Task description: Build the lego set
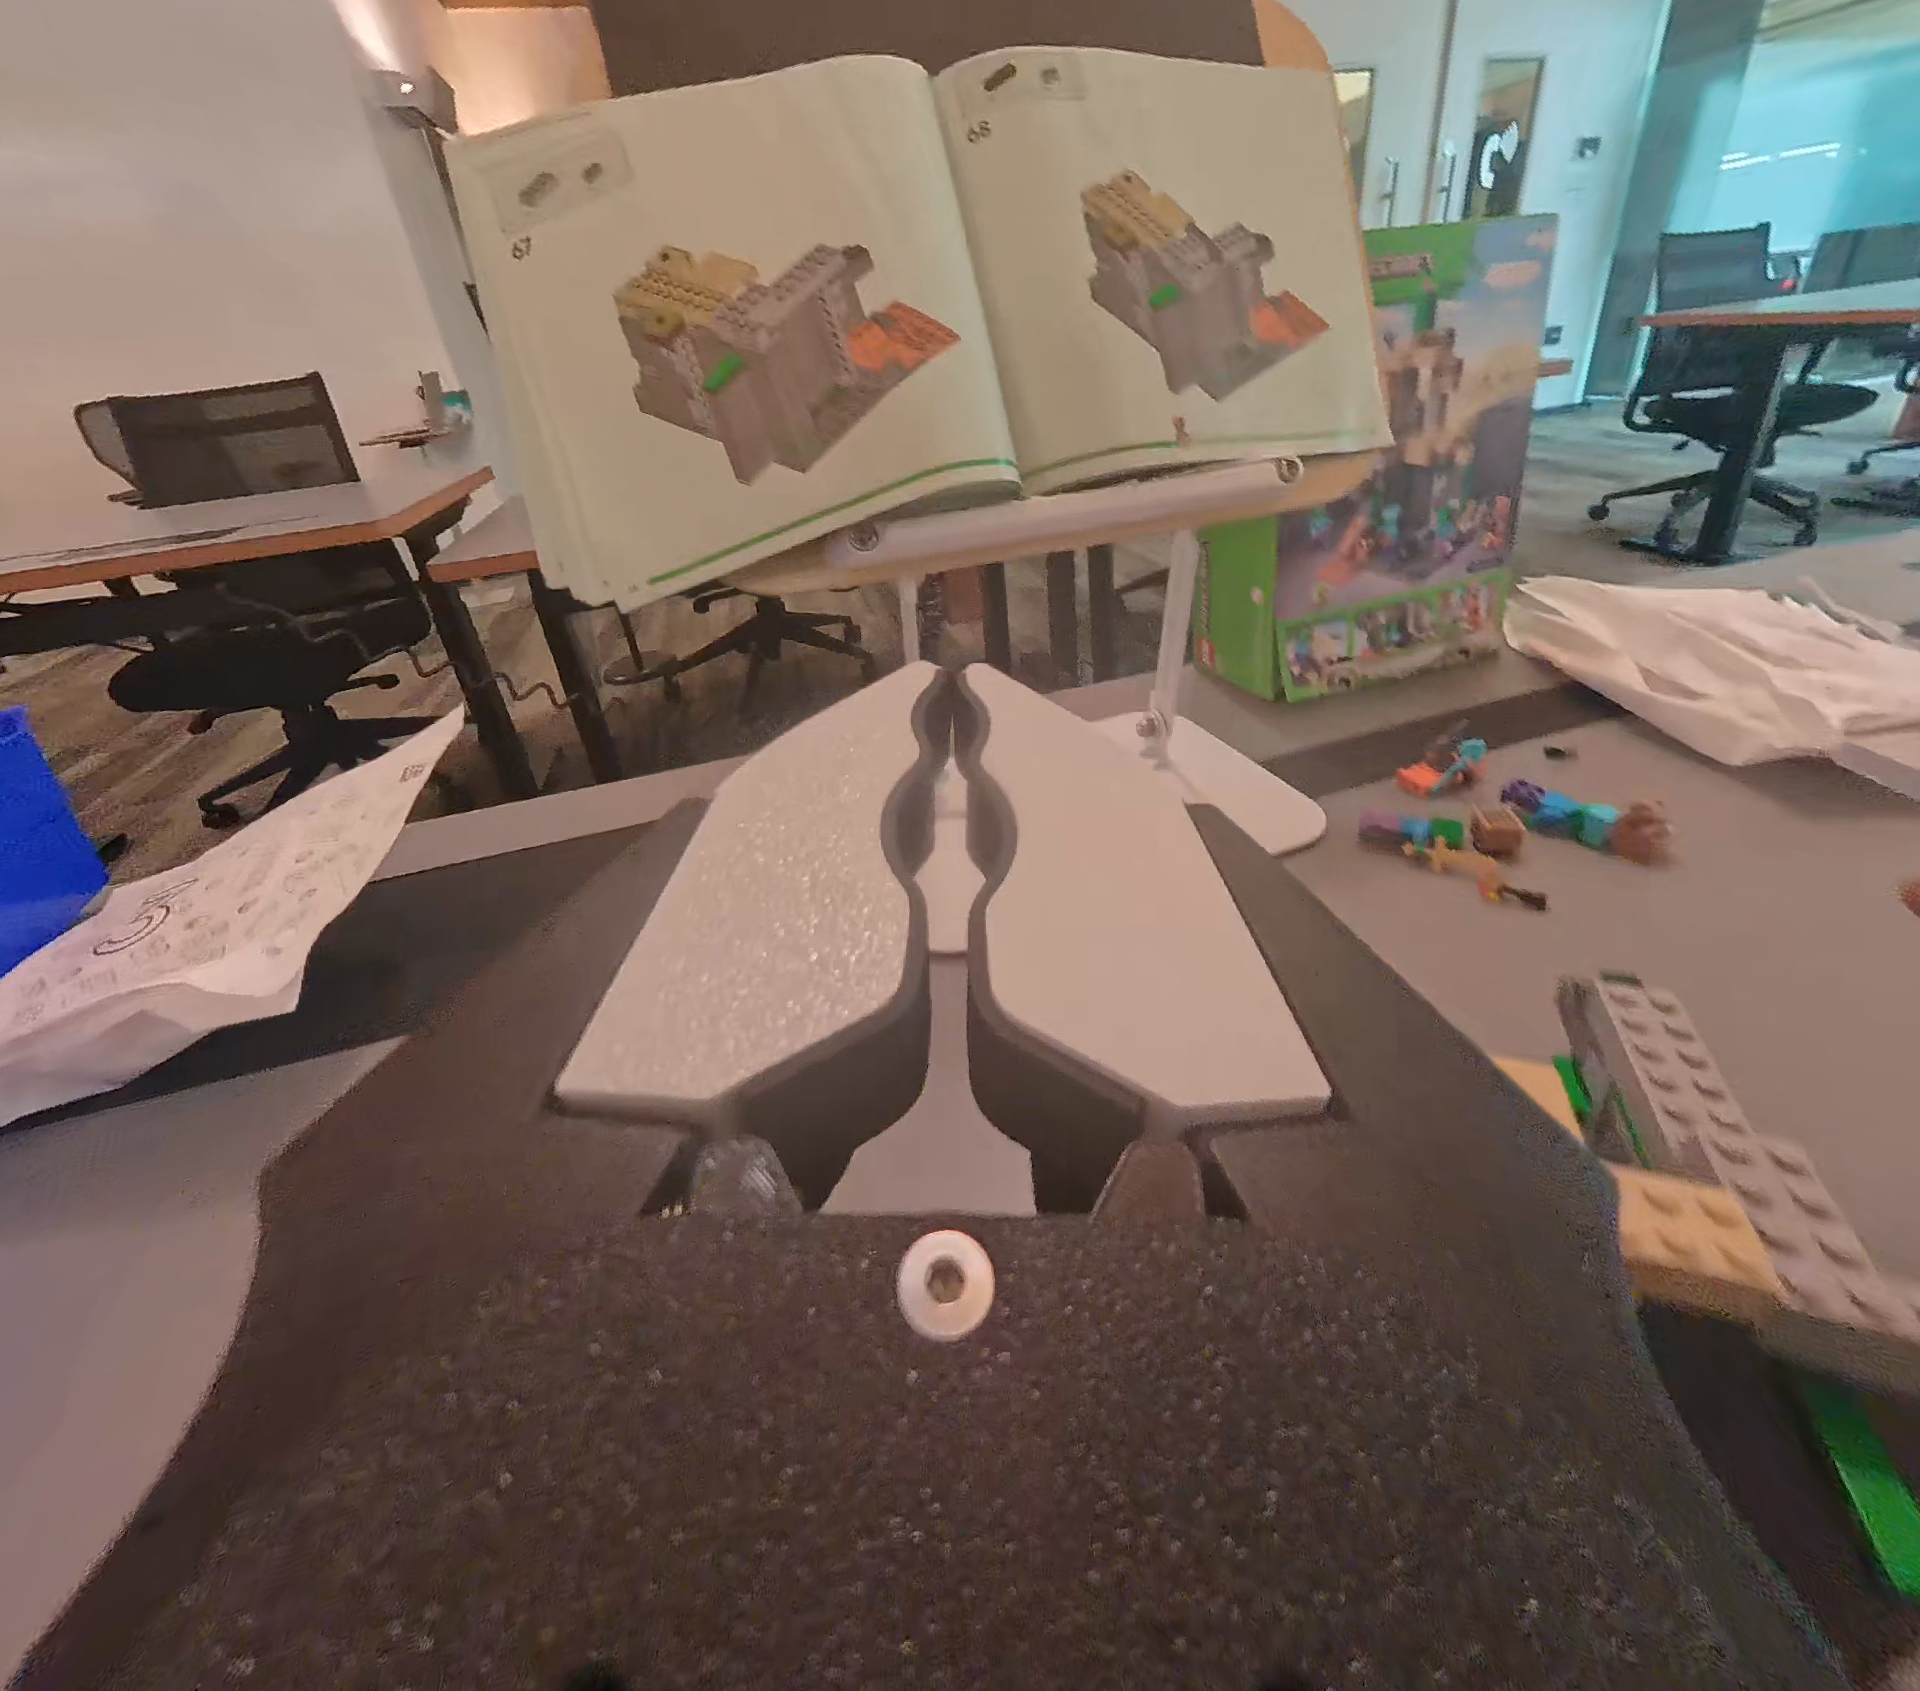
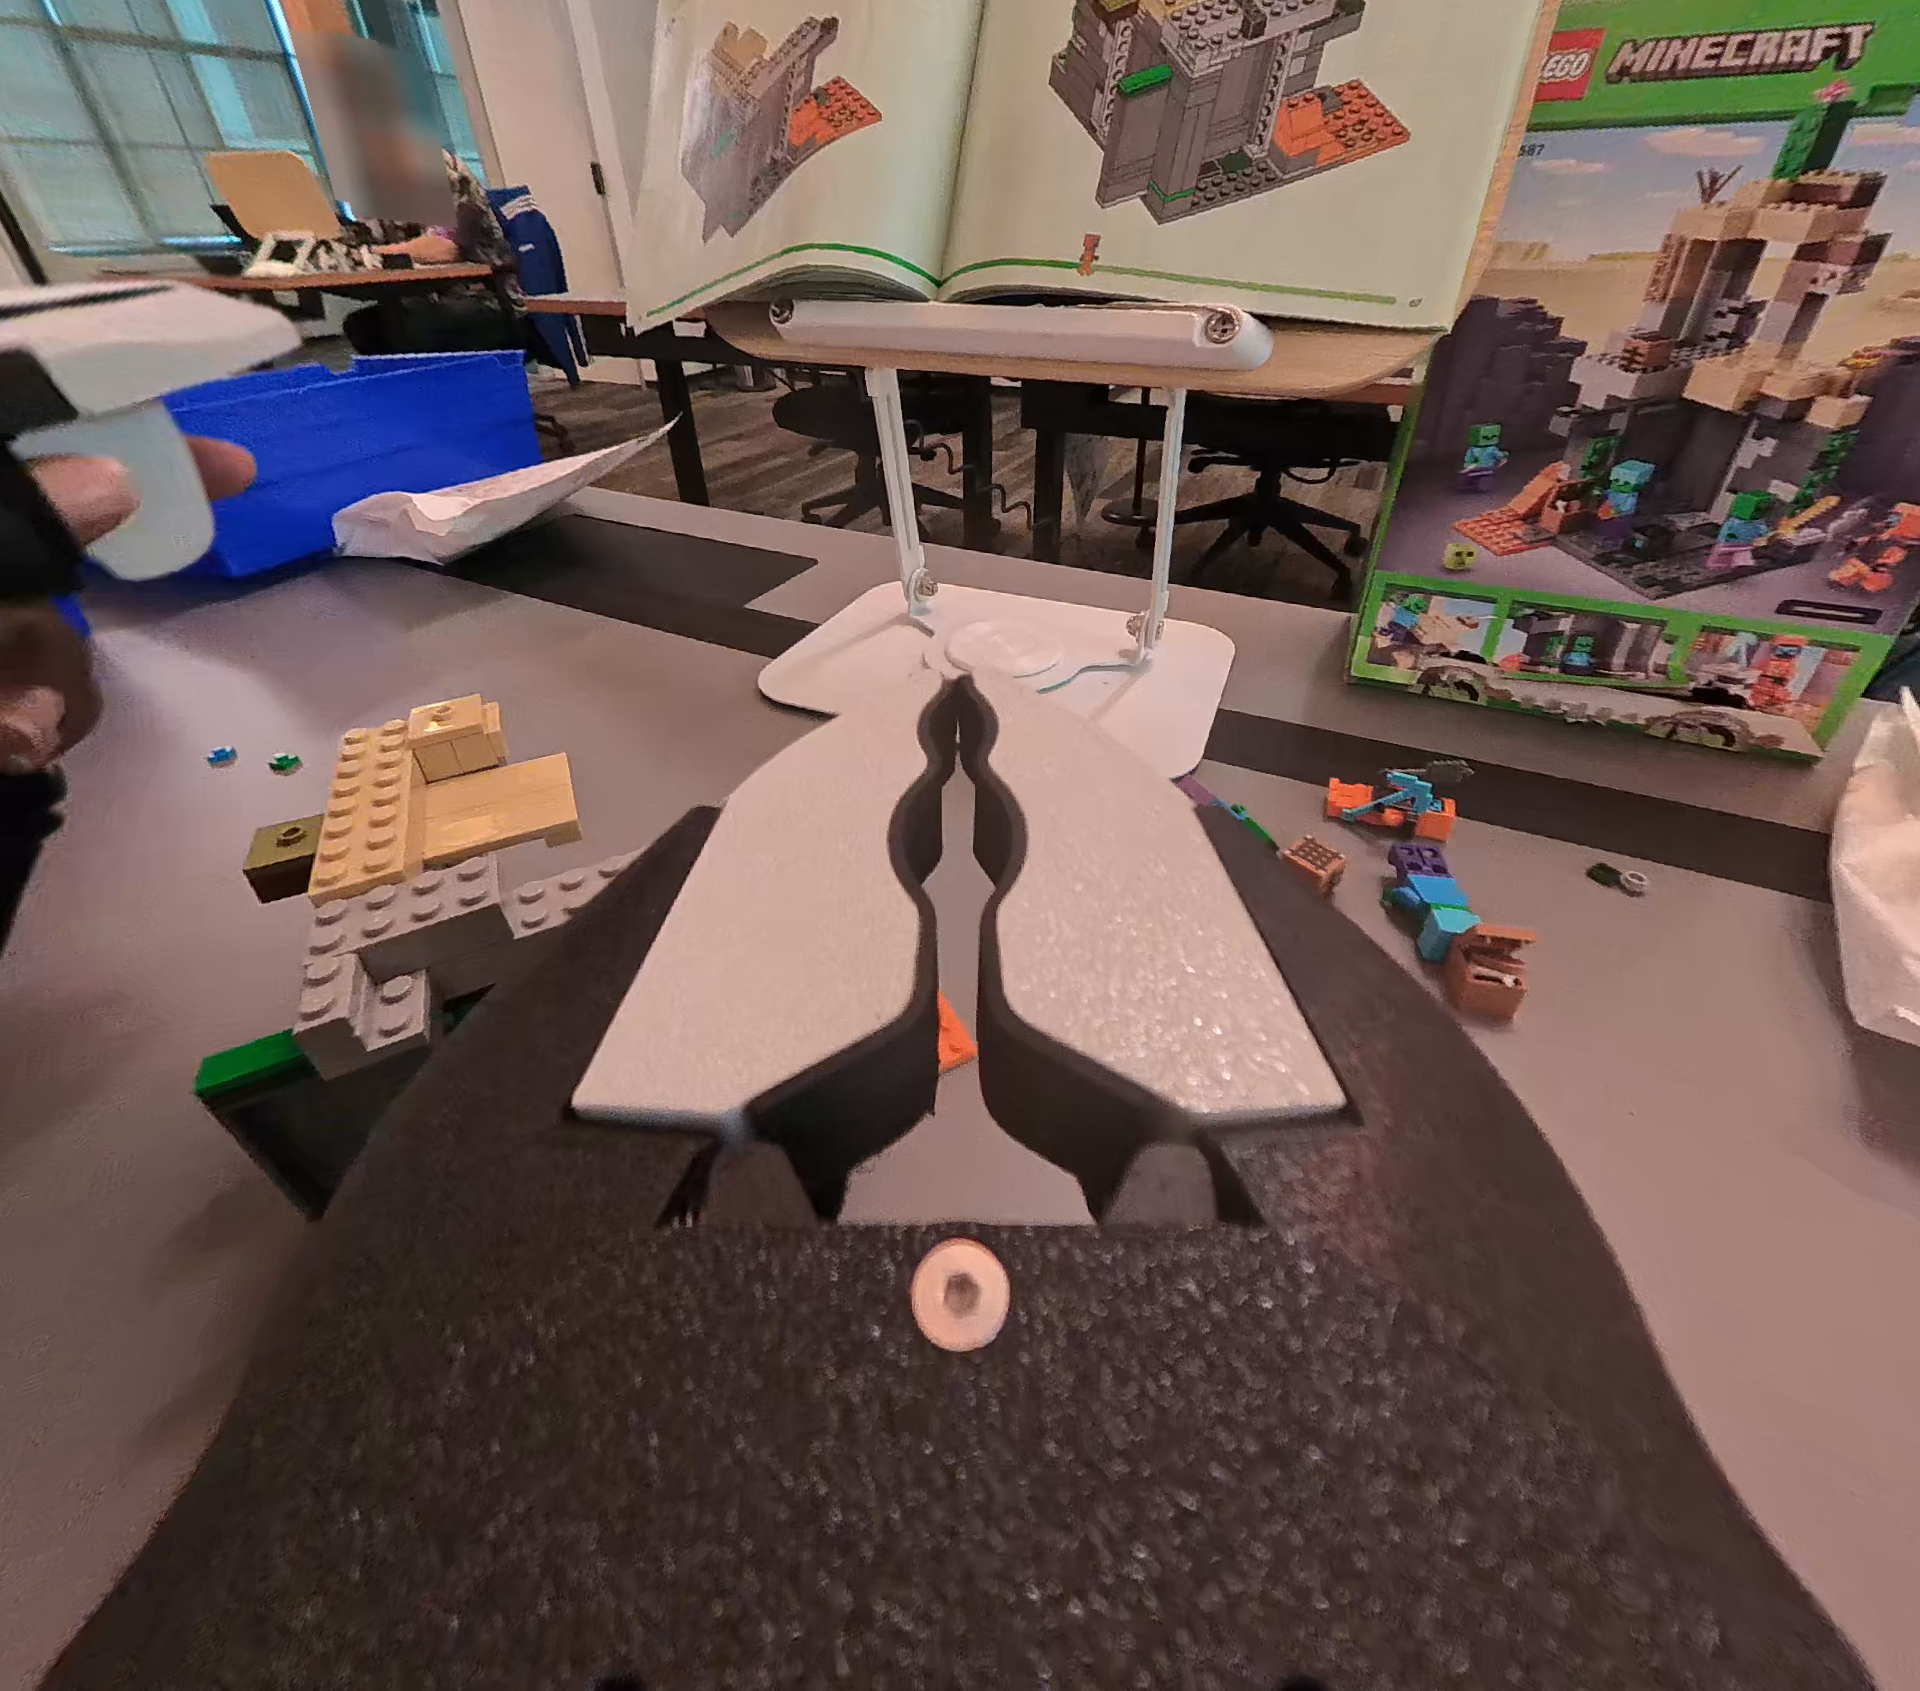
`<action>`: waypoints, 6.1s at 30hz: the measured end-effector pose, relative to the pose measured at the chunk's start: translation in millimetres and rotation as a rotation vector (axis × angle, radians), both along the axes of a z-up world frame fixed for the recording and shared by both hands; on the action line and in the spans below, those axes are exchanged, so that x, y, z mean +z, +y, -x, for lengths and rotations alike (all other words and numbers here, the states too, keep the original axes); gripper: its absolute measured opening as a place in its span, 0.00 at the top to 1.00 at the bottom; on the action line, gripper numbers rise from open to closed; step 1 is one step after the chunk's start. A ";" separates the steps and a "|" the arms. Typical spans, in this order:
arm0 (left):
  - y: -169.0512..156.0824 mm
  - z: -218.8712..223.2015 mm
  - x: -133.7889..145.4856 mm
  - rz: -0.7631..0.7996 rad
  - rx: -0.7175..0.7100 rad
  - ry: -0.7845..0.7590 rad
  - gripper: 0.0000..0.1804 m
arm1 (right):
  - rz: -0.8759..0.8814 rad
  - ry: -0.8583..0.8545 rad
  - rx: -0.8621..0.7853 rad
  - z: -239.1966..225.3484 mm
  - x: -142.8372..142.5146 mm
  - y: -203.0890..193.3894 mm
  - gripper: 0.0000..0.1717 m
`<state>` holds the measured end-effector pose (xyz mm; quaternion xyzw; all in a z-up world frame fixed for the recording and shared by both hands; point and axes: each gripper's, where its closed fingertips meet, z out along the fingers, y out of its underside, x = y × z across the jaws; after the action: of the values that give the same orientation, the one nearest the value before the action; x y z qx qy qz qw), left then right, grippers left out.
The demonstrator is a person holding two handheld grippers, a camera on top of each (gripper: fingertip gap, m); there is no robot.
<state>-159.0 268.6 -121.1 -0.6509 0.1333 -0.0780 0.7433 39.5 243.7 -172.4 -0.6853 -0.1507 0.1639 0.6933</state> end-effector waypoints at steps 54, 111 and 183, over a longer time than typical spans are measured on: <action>22.1 17.9 -54.9 0.104 -0.005 0.076 1.00 | -0.150 -0.153 -0.086 77.6 194.5 243.1 1.00; -4.7 393.3 -162.5 1.036 0.344 -0.051 0.85 | 0.044 -0.050 0.160 22.6 33.0 -7.2 1.00; 12.8 378.4 -183.3 0.957 0.043 0.211 0.89 | 0.110 -0.032 0.217 26.0 11.2 -5.7 1.00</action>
<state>-537.3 281.5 -304.4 -0.9265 0.1435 -0.0485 0.3444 13.5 238.0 -161.2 -0.7045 -0.2258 0.2352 0.6304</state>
